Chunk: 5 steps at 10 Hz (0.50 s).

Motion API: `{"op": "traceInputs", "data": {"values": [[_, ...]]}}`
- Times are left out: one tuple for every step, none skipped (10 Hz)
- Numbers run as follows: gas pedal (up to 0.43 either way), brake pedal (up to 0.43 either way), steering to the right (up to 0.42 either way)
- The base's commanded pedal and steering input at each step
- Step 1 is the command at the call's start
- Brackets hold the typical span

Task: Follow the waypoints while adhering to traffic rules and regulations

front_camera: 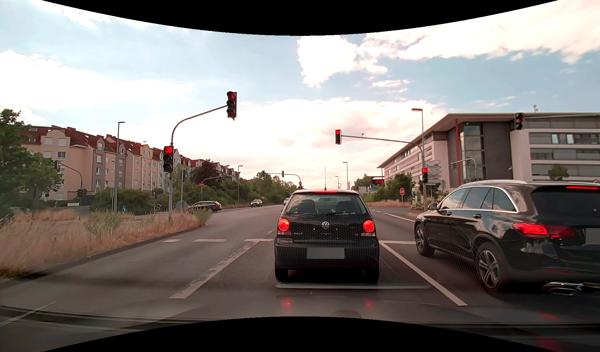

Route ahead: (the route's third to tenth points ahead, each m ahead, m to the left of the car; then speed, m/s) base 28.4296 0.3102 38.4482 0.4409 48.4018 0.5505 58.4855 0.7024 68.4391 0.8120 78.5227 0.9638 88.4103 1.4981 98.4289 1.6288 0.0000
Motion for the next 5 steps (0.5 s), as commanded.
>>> {"op": "traceInputs", "data": {"values": [[0.000, 0.360, -0.003], [0.000, 0.360, -0.002], [0.000, 0.360, -0.003], [0.000, 0.360, -0.003], [0.000, 0.360, -0.002]]}}
